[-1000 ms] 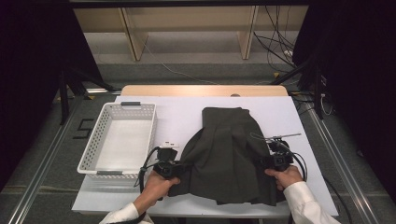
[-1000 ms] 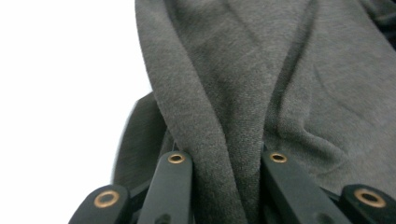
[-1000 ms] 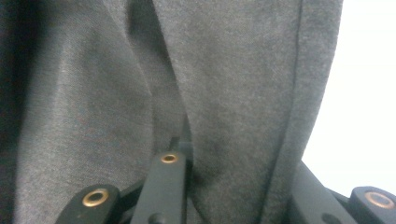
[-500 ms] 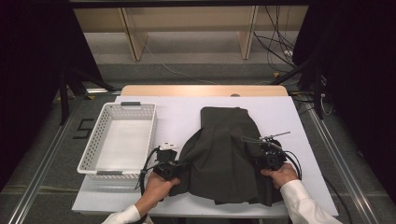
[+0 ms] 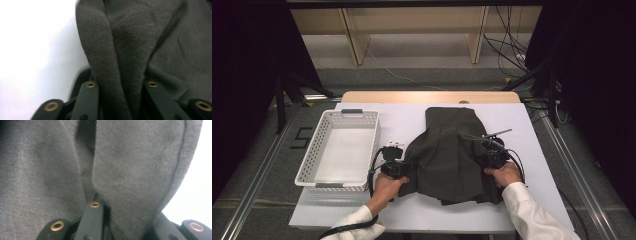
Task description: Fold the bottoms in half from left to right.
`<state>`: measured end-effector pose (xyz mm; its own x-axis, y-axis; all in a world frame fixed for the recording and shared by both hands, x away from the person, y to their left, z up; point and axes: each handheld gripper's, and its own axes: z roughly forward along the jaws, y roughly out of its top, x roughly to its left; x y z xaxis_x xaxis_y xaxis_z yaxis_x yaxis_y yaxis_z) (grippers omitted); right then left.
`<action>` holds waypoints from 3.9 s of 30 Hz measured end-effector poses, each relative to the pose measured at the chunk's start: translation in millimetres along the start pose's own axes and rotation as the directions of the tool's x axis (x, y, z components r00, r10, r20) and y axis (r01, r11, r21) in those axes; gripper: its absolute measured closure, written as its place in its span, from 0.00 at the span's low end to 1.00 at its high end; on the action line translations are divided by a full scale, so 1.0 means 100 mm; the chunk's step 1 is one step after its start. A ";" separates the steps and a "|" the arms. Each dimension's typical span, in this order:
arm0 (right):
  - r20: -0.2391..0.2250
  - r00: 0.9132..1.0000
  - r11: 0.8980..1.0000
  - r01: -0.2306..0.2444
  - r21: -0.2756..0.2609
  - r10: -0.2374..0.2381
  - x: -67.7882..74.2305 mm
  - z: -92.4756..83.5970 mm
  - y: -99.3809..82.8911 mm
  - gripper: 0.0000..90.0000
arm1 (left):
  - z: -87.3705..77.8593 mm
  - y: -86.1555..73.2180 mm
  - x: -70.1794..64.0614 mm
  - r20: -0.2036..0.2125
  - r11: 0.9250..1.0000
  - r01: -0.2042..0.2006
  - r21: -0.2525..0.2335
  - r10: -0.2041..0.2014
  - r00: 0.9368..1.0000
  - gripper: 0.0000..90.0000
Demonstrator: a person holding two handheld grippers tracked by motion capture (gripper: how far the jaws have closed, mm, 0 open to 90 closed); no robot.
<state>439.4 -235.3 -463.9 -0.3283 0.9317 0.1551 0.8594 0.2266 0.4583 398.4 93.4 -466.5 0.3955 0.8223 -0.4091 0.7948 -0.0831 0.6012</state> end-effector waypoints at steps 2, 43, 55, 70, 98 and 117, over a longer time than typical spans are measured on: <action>0.000 1.000 1.000 0.011 -0.004 -0.011 0.00 -0.03 -0.02 0.81 | -0.06 -0.06 0.02 0.048 0.999 0.027 0.019 -0.028 0.998 0.81; -0.055 0.987 0.960 0.131 -0.248 -0.149 0.47 -0.79 -0.11 0.40 | -0.09 -0.35 -0.92 0.184 0.974 -0.223 0.049 0.210 0.960 0.70; -0.170 0.949 0.957 0.237 -0.168 -0.265 1.10 -0.46 0.06 0.39 | -0.23 -0.55 -0.90 0.120 0.967 -0.255 -0.020 0.255 0.960 0.98; -0.093 0.929 0.933 0.356 -0.044 -0.359 1.29 -0.14 0.03 0.96 | -0.41 -0.43 -0.88 0.200 0.970 -0.242 -0.031 0.243 0.949 0.66; -0.025 0.956 0.952 0.287 -0.108 -0.291 0.76 -0.44 -0.07 0.96 | -0.04 -0.18 -0.31 0.111 0.966 -0.252 0.060 0.244 0.963 0.97; -0.018 0.953 0.947 0.300 -0.112 -0.304 0.88 -0.41 0.02 0.96 | -0.17 -0.61 -0.68 0.190 0.967 -0.237 0.092 0.216 0.958 0.90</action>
<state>396.3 -164.6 -413.7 -0.5806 0.8139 0.0240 0.6721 0.4624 0.5784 315.4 52.3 -463.9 0.6382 0.6626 -0.3920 0.7174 -0.3270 0.6152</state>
